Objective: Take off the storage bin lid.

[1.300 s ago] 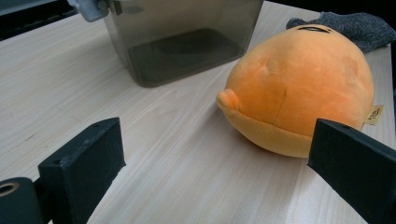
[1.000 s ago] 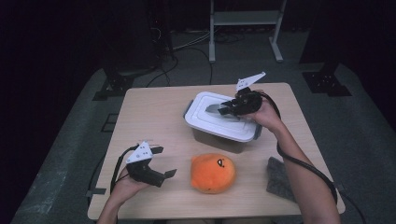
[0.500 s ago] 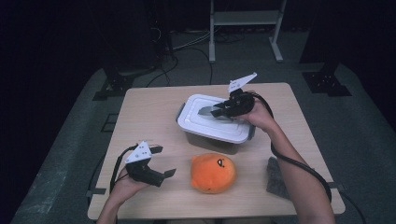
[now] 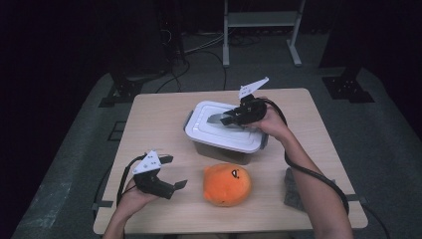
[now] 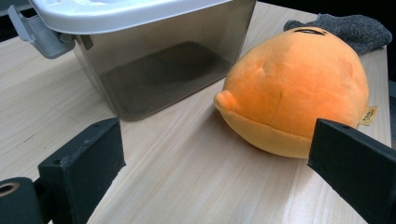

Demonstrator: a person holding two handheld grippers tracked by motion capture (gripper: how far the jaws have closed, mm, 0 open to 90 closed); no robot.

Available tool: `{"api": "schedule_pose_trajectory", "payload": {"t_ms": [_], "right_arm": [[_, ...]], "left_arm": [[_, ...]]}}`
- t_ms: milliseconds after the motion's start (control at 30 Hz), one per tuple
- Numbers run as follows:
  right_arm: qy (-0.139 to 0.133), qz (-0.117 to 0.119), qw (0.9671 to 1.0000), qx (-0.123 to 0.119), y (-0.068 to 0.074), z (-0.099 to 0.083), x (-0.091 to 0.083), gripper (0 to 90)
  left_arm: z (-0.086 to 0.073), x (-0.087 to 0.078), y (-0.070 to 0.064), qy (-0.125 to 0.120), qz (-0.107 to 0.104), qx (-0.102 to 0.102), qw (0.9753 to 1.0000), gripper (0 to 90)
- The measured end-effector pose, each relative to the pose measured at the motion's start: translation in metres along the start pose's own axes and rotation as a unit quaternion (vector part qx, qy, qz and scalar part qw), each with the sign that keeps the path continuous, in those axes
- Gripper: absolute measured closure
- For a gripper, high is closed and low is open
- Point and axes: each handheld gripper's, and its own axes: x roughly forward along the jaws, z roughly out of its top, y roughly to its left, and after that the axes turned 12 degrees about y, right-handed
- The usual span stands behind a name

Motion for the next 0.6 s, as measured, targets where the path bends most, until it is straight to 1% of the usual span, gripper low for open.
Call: {"api": "schedule_pose_trajectory", "payload": {"t_ms": [200,467,600], "right_arm": [[0.000,0.000,1.0000,0.000,0.0004,0.0010,0.0011,65.5],[-0.002,-0.001,1.0000,0.002,0.0003,0.0011,0.0014,65.5],[0.000,-0.005,1.0000,0.004,0.0014,0.0021,0.0010,65.6]], "left_arm": [[-0.0001,-0.0010,0.0004,-0.002,0.004,0.000,1.0000,2.8],[0.0002,-0.0023,0.0006,-0.006,0.003,-0.001,1.0000,2.8],[0.0001,-0.0014,0.0003,-0.005,0.002,0.001,1.0000,2.8]]}}
